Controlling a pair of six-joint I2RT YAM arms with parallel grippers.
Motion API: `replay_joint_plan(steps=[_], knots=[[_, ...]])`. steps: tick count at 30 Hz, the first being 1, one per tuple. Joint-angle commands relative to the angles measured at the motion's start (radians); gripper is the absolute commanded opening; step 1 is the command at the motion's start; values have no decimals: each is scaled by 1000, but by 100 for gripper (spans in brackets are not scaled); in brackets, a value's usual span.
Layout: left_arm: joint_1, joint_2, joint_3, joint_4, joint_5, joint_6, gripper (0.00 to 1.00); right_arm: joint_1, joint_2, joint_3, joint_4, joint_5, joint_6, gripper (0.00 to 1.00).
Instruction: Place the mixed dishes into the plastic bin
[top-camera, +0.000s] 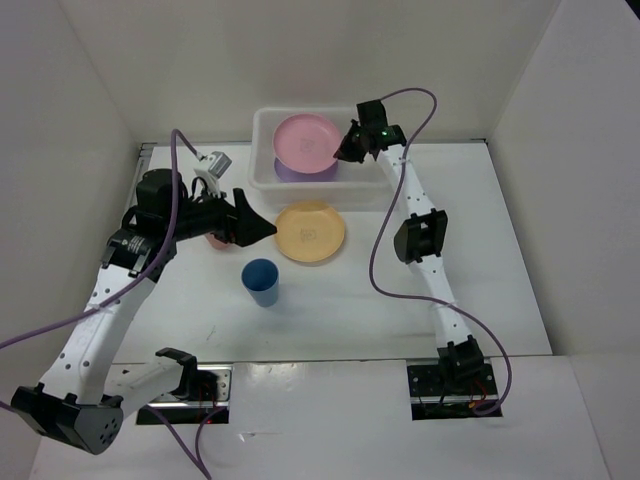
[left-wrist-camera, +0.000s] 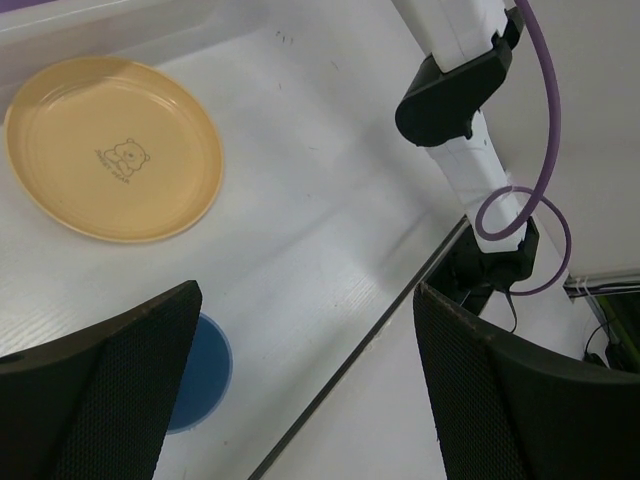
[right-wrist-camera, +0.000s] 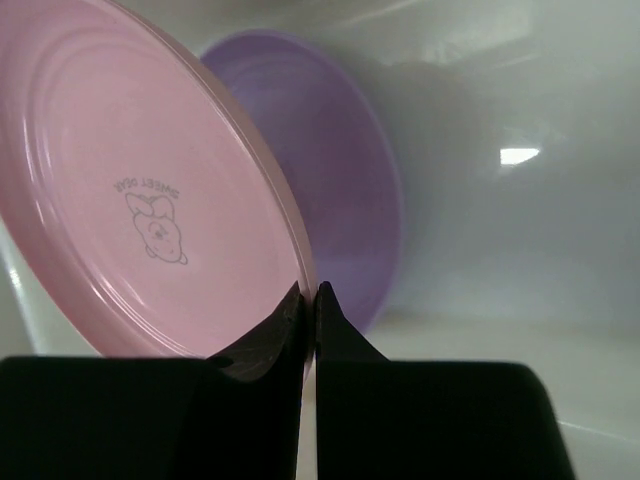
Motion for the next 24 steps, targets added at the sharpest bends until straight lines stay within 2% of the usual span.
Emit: replay_joint_plan(steps=[1, 5, 11, 12, 15, 16, 19, 24], knots=[[5, -1, -13, 43, 19, -5, 93, -4, 32, 81, -58, -13, 14, 0], [5, 9, -23, 43, 19, -5, 93, -4, 73, 111, -81, 8, 3, 0], [5, 9, -23, 43, 19, -5, 93, -4, 84, 111, -100, 31, -6, 16], [5, 9, -32, 43, 19, -14, 93, 5, 74, 111, -101, 31, -15, 30], [5, -1, -32, 43, 19, -14, 93, 5, 63, 111, -101, 31, -16, 48], [5, -1, -32, 43, 19, -14, 93, 5, 35, 111, -101, 31, -16, 60], [5, -10, -9, 25, 19, -14, 93, 5, -29, 111, -101, 31, -25, 75], [5, -40, 10, 25, 10, -32, 93, 27, -190, 111, -148, 51, -67, 83]])
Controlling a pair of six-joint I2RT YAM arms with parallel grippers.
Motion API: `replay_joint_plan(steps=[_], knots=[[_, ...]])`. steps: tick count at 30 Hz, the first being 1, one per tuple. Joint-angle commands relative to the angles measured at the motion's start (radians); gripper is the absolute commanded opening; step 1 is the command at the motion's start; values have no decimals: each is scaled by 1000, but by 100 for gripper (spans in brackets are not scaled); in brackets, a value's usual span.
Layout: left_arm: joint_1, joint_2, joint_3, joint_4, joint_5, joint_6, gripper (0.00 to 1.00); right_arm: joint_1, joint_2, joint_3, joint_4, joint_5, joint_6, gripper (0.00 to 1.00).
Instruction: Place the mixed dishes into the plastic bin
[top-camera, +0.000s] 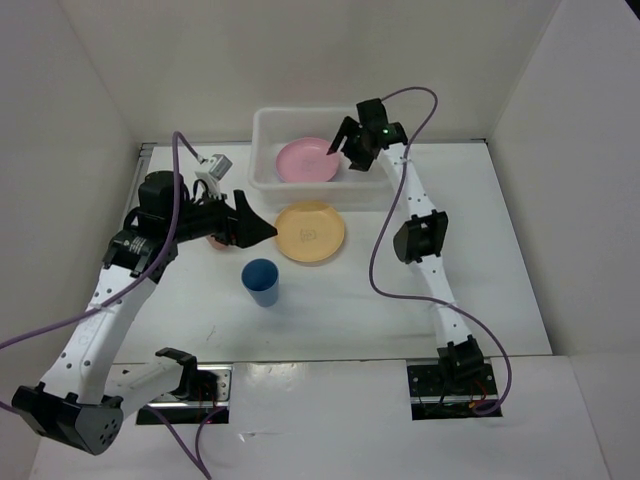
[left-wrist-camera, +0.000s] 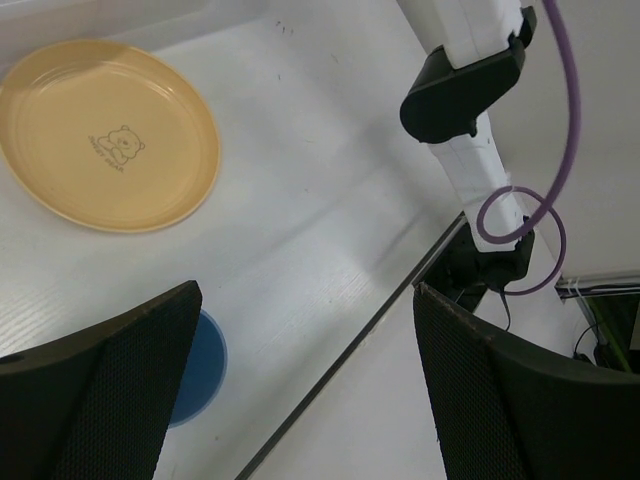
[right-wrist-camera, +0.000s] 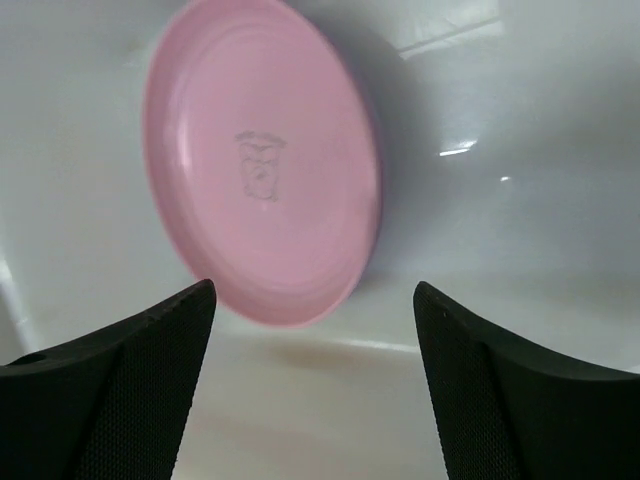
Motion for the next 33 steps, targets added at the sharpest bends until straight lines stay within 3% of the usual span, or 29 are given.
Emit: replay_joint_plan(steps=[1, 8, 15, 16, 18, 19, 20, 22, 29, 33], knots=[[5, -42, 35, 19, 10, -22, 93, 28, -260, 51, -40, 32, -54, 85], [5, -77, 7, 53, 29, -57, 93, 153, -617, 31, -264, 274, -111, 93], [5, -135, -57, 130, 10, -108, 93, 371, -1044, -498, -264, 503, 10, 96], [5, -167, -73, 130, -2, -108, 93, 390, -1093, -676, -243, 503, 30, 96], [5, -232, -114, 130, -36, -123, 93, 417, -1308, -939, -67, 488, 82, 96], [5, -253, -132, 130, -48, -135, 93, 417, -1398, -1252, 42, 421, 99, 96], [5, -273, -174, 165, -48, -170, 93, 417, -1484, -1397, 260, 385, 151, 96], [5, -312, -203, 188, -36, -196, 93, 384, -1677, -1719, 426, 260, 196, 94], [-4, -312, -215, 144, -77, -186, 93, 339, -1854, -2145, 615, 291, 277, 92], [-4, -312, -228, 157, -66, -207, 93, 310, -1829, -2299, 770, 278, 308, 92]])
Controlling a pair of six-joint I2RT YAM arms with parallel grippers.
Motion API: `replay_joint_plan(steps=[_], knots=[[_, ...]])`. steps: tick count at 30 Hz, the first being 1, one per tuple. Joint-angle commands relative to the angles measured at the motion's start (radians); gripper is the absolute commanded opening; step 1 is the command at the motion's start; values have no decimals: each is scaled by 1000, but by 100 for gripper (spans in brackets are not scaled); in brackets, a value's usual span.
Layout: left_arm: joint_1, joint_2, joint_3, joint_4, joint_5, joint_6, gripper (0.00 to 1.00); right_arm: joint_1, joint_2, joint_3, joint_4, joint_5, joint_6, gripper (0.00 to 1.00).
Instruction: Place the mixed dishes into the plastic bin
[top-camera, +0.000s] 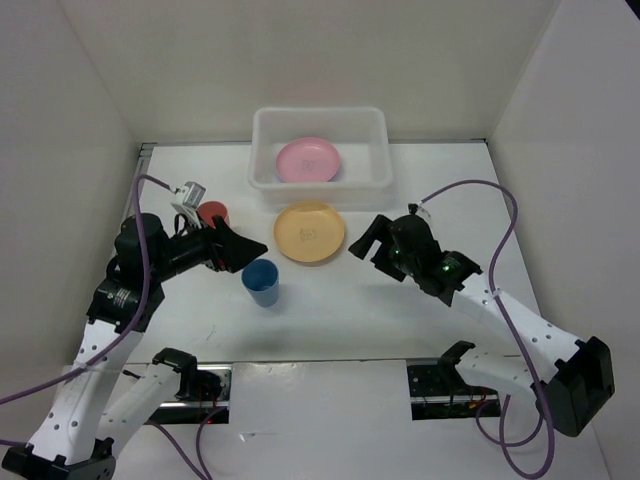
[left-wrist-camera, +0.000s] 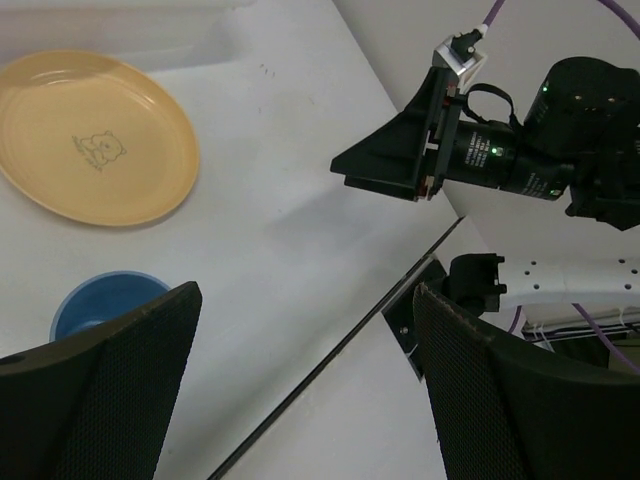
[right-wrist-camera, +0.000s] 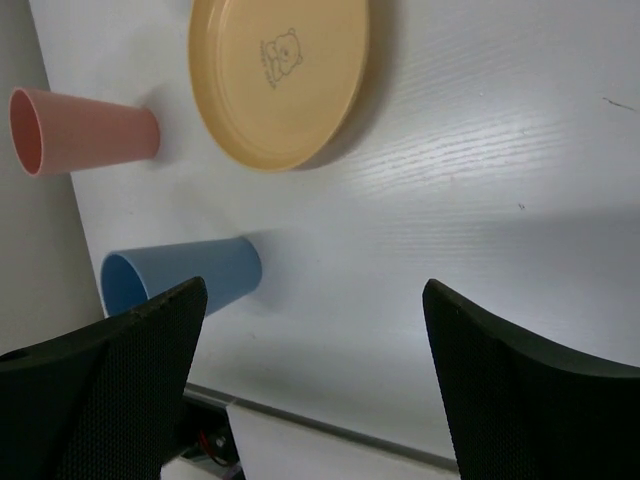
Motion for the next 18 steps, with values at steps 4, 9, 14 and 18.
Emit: replay_joint_plan(steps=[4, 9, 14, 18], knots=[[-11, 10, -5, 50, -2, -33, 93, -23, 77, -146, 460, -12, 139, 92], [-12, 10, -3, 74, -2, -62, 93, -23, 364, -72, 561, -43, 169, 91], [-21, 10, -3, 65, -11, -53, 93, -23, 586, -49, 729, -95, 238, 89], [-21, 10, 7, 65, -11, -64, 93, -13, 729, -49, 834, -115, 285, 88]])
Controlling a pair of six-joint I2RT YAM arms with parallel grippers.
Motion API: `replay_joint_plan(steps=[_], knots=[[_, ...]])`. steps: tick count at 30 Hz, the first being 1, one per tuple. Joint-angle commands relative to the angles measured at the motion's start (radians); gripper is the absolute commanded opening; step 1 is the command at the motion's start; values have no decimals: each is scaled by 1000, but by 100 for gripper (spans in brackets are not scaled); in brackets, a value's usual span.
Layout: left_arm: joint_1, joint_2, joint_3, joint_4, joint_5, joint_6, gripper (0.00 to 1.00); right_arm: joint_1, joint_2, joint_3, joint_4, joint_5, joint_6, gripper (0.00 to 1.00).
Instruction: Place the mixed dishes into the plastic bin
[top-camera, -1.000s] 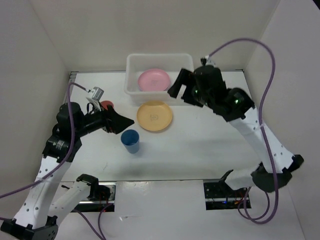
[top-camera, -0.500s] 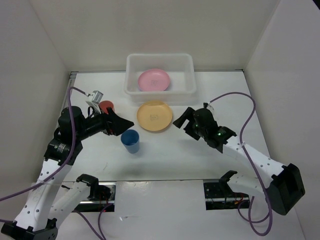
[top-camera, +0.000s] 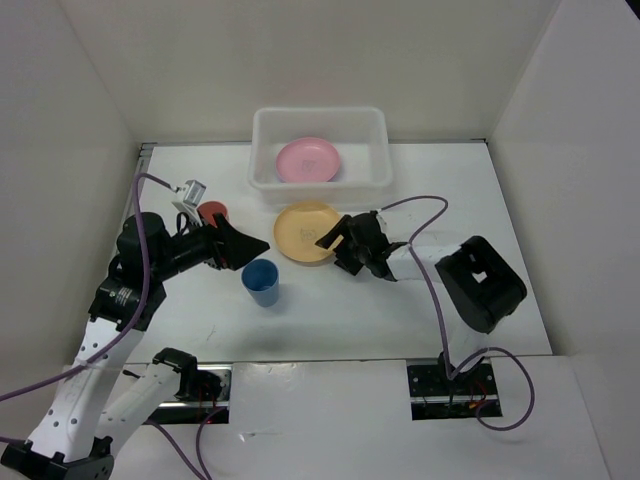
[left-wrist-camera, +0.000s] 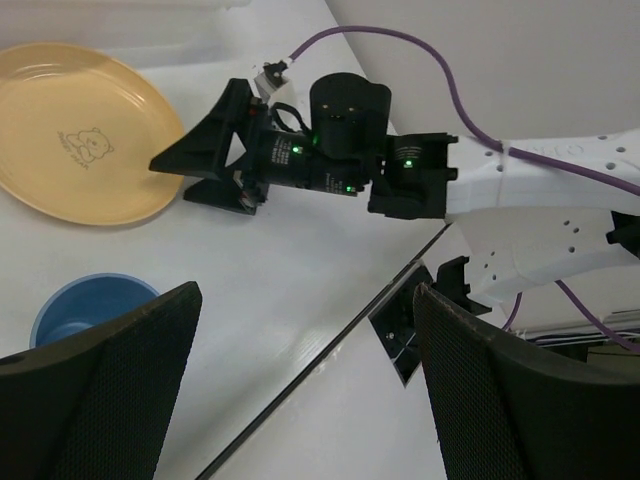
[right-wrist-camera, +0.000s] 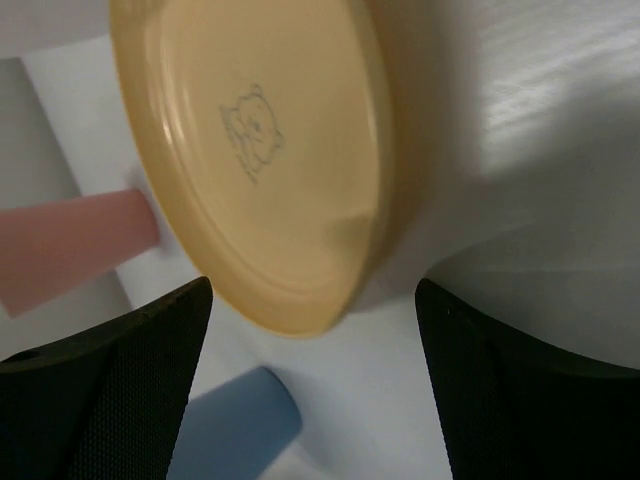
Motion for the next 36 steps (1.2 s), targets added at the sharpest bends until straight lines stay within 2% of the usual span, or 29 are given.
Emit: replay_joint_plan(steps=[1, 6, 12, 17, 22, 26, 32, 36], knots=[[-4, -5, 16, 40, 3, -12, 93, 9, 103, 8, 174, -21, 65, 88], [-4, 6, 16, 40, 3, -3, 93, 27, 200, -24, 319, -21, 186, 85], [-4, 15, 16, 31, -7, 7, 93, 36, 188, -11, 261, 57, 240, 68], [-4, 24, 25, 31, -7, 7, 93, 36, 208, 15, 248, 57, 260, 43], [-14, 15, 25, 22, -16, 7, 93, 36, 199, 25, 205, 57, 260, 24], [-14, 15, 36, 2, -16, 16, 93, 36, 158, 15, 143, 57, 223, 0], [-14, 15, 56, -36, 7, 34, 97, 36, -58, -24, -124, 92, 112, 0], [-14, 24, 79, -36, 18, 43, 97, 36, -294, -70, -240, 80, -2, 0]])
